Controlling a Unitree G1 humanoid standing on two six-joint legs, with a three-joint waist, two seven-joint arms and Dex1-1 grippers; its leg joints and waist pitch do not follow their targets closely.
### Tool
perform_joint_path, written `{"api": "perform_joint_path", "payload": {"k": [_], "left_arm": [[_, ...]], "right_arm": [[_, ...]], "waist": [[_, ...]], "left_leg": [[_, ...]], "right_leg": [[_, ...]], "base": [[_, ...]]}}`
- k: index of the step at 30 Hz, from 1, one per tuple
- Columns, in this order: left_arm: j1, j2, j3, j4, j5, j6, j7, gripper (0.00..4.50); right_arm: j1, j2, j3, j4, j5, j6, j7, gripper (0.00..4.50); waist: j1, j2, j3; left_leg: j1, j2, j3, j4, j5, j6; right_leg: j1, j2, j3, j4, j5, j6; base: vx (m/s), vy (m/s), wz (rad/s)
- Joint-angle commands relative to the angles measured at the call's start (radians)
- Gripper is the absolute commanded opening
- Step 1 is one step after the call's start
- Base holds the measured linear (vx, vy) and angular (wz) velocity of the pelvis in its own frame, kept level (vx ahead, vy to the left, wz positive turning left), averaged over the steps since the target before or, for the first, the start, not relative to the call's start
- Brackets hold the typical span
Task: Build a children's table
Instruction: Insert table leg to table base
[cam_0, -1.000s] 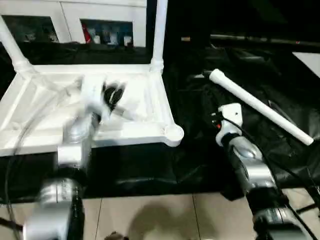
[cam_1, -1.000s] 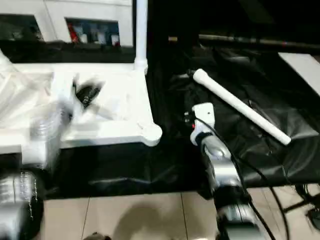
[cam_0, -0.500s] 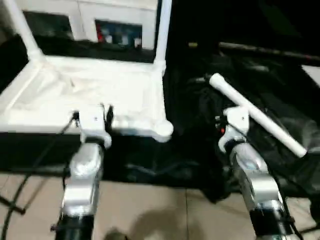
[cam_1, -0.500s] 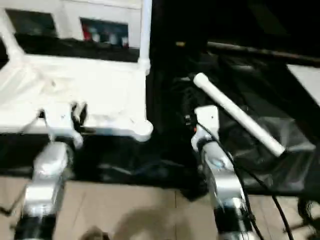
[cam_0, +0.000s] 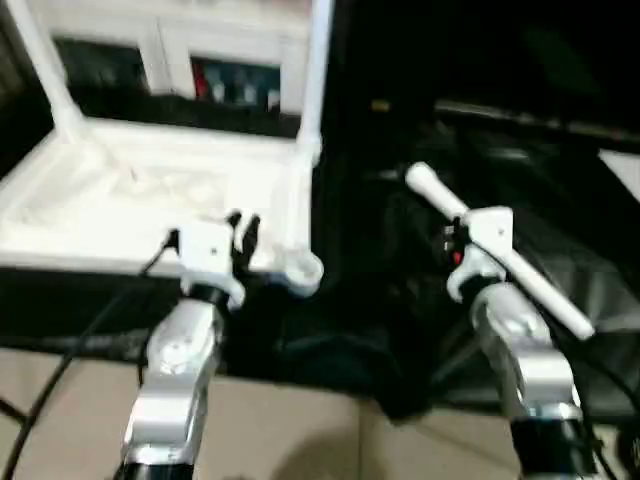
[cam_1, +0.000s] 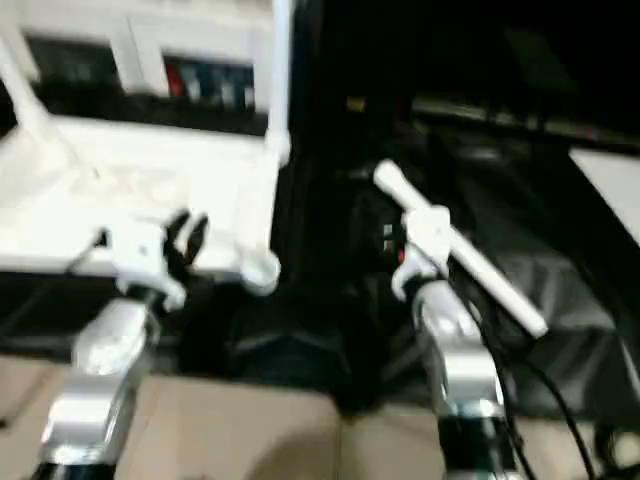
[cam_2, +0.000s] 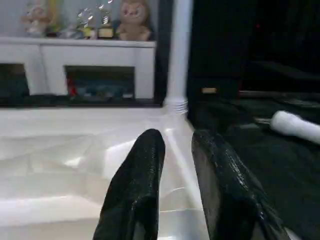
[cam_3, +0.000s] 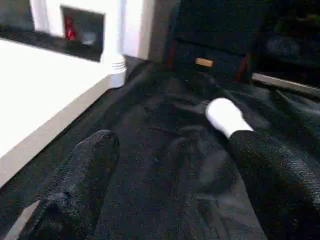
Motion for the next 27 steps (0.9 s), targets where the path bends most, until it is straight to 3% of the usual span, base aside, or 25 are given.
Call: {"api": "perform_joint_path", "payload": {"k": [1, 2, 3, 4, 5, 6, 7, 8, 9, 10, 11, 12, 13, 14, 15, 16, 17, 18, 19, 20, 21, 22, 23, 24, 27], "left_arm": [[-0.012, -0.012, -0.014, -0.015, 0.006, 0.021, 0.007, 1.26], [-0.011, -0.012, -0.014, -0.016, 0.006, 0.023, 0.009, 1.26], [-0.013, -0.011, -0.017, -0.013, 0.006, 0.024, 0.008, 1.26], [-0.016, -0.006, -0.025, -0.011, 0.012, 0.026, 0.007, 1.26], [-0.016, -0.006, -0.026, -0.011, 0.012, 0.026, 0.007, 1.26], [-0.021, 0.000, -0.035, -0.009, 0.017, 0.029, 0.003, 1.26], [-0.028, 0.003, -0.040, -0.006, 0.020, 0.032, 0.001, 1.26], [-0.034, 0.004, -0.041, -0.003, 0.020, 0.034, 0.000, 1.26], [-0.040, 0.005, -0.042, 0.000, 0.019, 0.033, -0.002, 1.26], [-0.052, 0.008, -0.050, 0.010, 0.012, 0.018, -0.021, 1.26], [-0.056, 0.014, -0.059, 0.013, 0.016, 0.022, -0.033, 1.26], [-0.057, 0.021, -0.069, 0.016, 0.021, 0.023, -0.045, 1.26], [-0.058, 0.029, -0.079, 0.019, 0.024, 0.023, -0.059, 1.26], [-0.054, 0.036, -0.089, 0.018, 0.020, 0.025, -0.078, 1.26], [-0.052, 0.043, -0.097, 0.018, 0.009, 0.030, -0.101, 1.26], [-0.052, 0.051, -0.107, 0.019, -0.009, 0.048, -0.134, 1.26], [-0.052, 0.051, -0.107, 0.019, -0.009, 0.048, -0.134, 1.26], [-0.056, 0.056, -0.115, 0.022, -0.025, 0.064, -0.153, 1.26], [-0.060, 0.061, -0.120, 0.028, -0.032, 0.071, -0.164, 1.26], [-0.066, 0.069, -0.129, 0.036, -0.029, 0.073, -0.172, 1.26], [-0.067, 0.070, -0.130, 0.036, -0.028, 0.073, -0.172, 1.26], [-0.072, 0.080, -0.138, 0.043, -0.025, 0.079, -0.184, 1.26], [-0.072, 0.088, -0.144, 0.044, -0.024, 0.084, -0.195, 1.26], [-0.073, 0.097, -0.150, 0.045, -0.024, 0.091, -0.209, 1.26], [-0.065, 0.113, -0.160, 0.034, -0.046, 0.109, -0.254, 1.26]], "right_arm": [[-0.004, -0.022, -0.012, -0.018, -0.004, 0.016, -0.004, 3.96], [-0.004, -0.022, -0.012, -0.019, 0.000, 0.018, -0.004, 3.96], [-0.005, -0.024, -0.010, -0.017, -0.001, 0.016, -0.004, 3.96], [-0.004, -0.022, -0.012, -0.015, 0.000, 0.014, -0.006, 3.96], [-0.004, -0.022, -0.012, -0.015, 0.001, 0.014, -0.006, 3.96], [-0.004, -0.022, -0.015, -0.015, 0.000, 0.016, -0.009, 3.96], [-0.004, -0.022, -0.016, -0.015, -0.002, 0.018, -0.011, 3.96], [-0.006, -0.024, -0.016, -0.013, -0.004, 0.020, -0.012, 3.96], [-0.008, -0.024, -0.016, -0.012, -0.005, 0.023, -0.014, 3.96], [-0.015, -0.042, -0.012, 0.000, -0.029, 0.031, -0.029, 3.96], [-0.021, -0.056, -0.012, 0.010, -0.043, 0.033, -0.037, 3.96], [-0.030, -0.070, -0.017, 0.024, -0.042, 0.051, -0.033, 3.96], [-0.042, -0.086, -0.023, 0.042, -0.040, 0.065, -0.026, 3.96], [-0.060, -0.116, -0.029, 0.066, -0.041, 0.082, -0.008, 3.96], [-0.082, -0.153, -0.030, 0.094, -0.046, 0.100, 0.015, 3.96], [-0.114, -0.214, -0.029, 0.137, -0.059, 0.124, 0.052, 3.96], [-0.114, -0.214, -0.029, 0.137, -0.059, 0.124, 0.052, 3.96], [-0.141, -0.264, -0.033, 0.181, -0.073, 0.128, 0.074, 3.96], [-0.168, -0.307, -0.048, 0.234, -0.079, 0.120, 0.085, 3.96], [-0.197, -0.353, -0.065, 0.295, -0.082, 0.111, 0.098, 3.96], [-0.200, -0.357, -0.067, 0.300, -0.083, 0.111, 0.099, 3.96], [-0.223, -0.400, -0.070, 0.359, -0.099, 0.110, 0.105, 3.96], [-0.231, -0.430, -0.063, 0.395, -0.110, 0.107, 0.122, 3.96], [-0.240, -0.467, -0.052, 0.440, -0.122, 0.103, 0.147, 3.96], [-0.242, -0.539, -0.020, 0.506, -0.150, 0.099, 0.196, 3.96]], "waist": [[-0.071, 0.031, -0.094], [-0.080, 0.025, -0.082], [-0.089, 0.026, -0.087], [-0.111, 0.016, -0.086], [-0.135, -0.017, -0.088], [-0.139, -0.040, -0.086], [-0.122, -0.075, -0.110], [-0.075, -0.075, -0.092], [-0.071, -0.060, -0.084], [-0.069, -0.046, -0.074], [-0.072, -0.034, -0.074], [-0.070, -0.023, -0.067], [-0.070, 0.009, -0.064], [-0.080, 0.064, -0.064], [-0.103, 0.109, -0.066], [-0.100, 0.083, -0.095], [-0.085, 0.091, -0.091], [-0.085, 0.080, -0.097], [-0.085, 0.058, -0.102], [-0.076, 0.032, -0.096], [-0.074, 0.014, -0.096], [-0.056, 0.024, -0.085], [-0.061, 0.025, -0.081], [-0.065, 0.030, -0.071], [-0.083, 0.029, -0.061]], "left_leg": [[0.173, 0.221, -0.182, -0.106, 0.055, 0.256], [0.109, 0.147, -0.124, -0.107, 0.181, 0.296], [0.107, 0.125, -0.108, -0.106, 0.245, 0.313], [0.092, 0.076, -0.073, -0.114, 0.364, 0.329], [0.089, 0.009, -0.019, -0.097, 0.398, 0.298], [0.072, -0.020, 0.013, -0.092, 0.326, 0.268], [0.009, -0.063, 0.038, -0.034, 0.207, 0.218], [-0.069, -0.050, 0.009, 0.150, -0.056, 0.080], [-0.099, -0.021, -0.012, 0.182, -0.042, 0.037], [-0.142, 0.012, -0.034, 0.207, 0.004, -0.034], [-0.176, 0.046, -0.050, 0.204, 0.078, -0.082], [-0.178, 0.064, -0.055, 0.180, 0.130, -0.092], [-0.182, 0.092, -0.053, 0.064, 0.319, -0.081], [-0.144, 0.089, -0.038, -0.066, 0.550, -0.047], [-0.111, 0.125, -0.072, -0.040, 0.668, -0.098], [-0.050, 0.193, -0.096, -0.010, 0.989, -0.094], [-0.058, 0.178, -0.081, -0.003, 1.120, -0.122], [-0.046, 0.143, -0.062, 0.004, 1.224, -0.133], [-0.045, 0.105, -0.046, 0.012, 1.122, -0.120], [-0.099, 0.072, -0.008, 0.006, 0.862, -0.092], [-0.134, 0.060, 0.006, -0.005, 0.709, -0.071], [-0.142, 0.072, 0.020, -0.030, 0.389, -0.047], [-0.144, 0.081, 0.020, -0.042, 0.266, -0.042], [-0.138, 0.103, 0.030, -0.062, 0.053, -0.027], [-0.131, 0.123, 0.044, -0.073, -0.097, -0.010]], "right_leg": [[-0.180, -0.111, -0.086, 0.102, -0.154, 0.065], [-0.212, -0.121, -0.140, 0.119, 0.015, 0.092], [-0.224, -0.120, -0.151, 0.116, 0.051, 0.091], [-0.235, -0.122, -0.162, 0.071, 0.147, 0.067], [-0.204, -0.135, -0.151, -0.029, 0.250, -0.009], [-0.157, -0.153, -0.128, -0.066, 0.239, -0.037], [-0.037, -0.188, -0.043, -0.071, 0.172, -0.050], [0.040, -0.332, 0.094, -0.177, -0.244, -0.336], [0.053, -0.352, 0.108, -0.165, -0.210, -0.434], [0.070, -0.353, 0.085, -0.149, -0.082, -0.511], [0.070, -0.360, 0.064, -0.141, 0.121, -0.548], [0.052, -0.354, 0.028, -0.143, 0.186, -0.537], [0.014, -0.280, -0.060, -0.123, 0.272, -0.443], [-0.004, -0.139, -0.145, -0.083, 0.251, -0.262], [-0.074, -0.086, -0.158, 0.029, 0.225, -0.160], [-0.106, -0.138, -0.098, 0.017, 0.243, -0.014], [-0.108, -0.142, -0.090, 0.006, 0.294, 0.022], [-0.111, -0.143, -0.079, -0.026, 0.357, 0.065], [-0.102, -0.150, -0.065, -0.063, 0.416, 0.061], [-0.063, -0.163, -0.050, -0.066, 0.519, 0.019], [-0.035, -0.171, -0.041, -0.063, 0.558, 0.009], [-0.031, -0.195, -0.034, -0.082, 0.493, -0.028], [-0.026, -0.202, -0.034, -0.087, 0.417, -0.057], [-0.030, -0.204, -0.041, -0.104, 0.181, -0.127], [-0.046, -0.205, -0.046, -0.123, -0.088, -0.163]], "base": [[0.216, 0.039, -0.06], [0.207, 0.035, 0.08], [0.188, 0.029, 0.00], [0.188, 0.029, 0.00], [0.227, -0.026, -0.04], [0.240, -0.038, -0.03], [0.240, -0.038, -0.03], [0.266, -0.019, 0.23], [0.266, 0.010, 0.23], [0.349, 0.020, 0.22], [0.203, 0.022, -0.03], [0.166, 0.031, -0.03], [0.083, 0.020, -0.01], [0.152, 0.066, 0.01], [0.120, 0.079, 0.06], [0.120, 0.079, 0.06], [0.095, 0.074, 0.16], [0.054, 0.062, 0.16], [0.054, 0.062, 0.16], [0.000, 0.000, 0.00], [0.000, 0.000, 0.00], [0.000, 0.000, 0.00], [-0.047, -0.064, -0.02], [-0.060, -0.070, 0.00], [-0.065, -0.059, 0.01]]}}
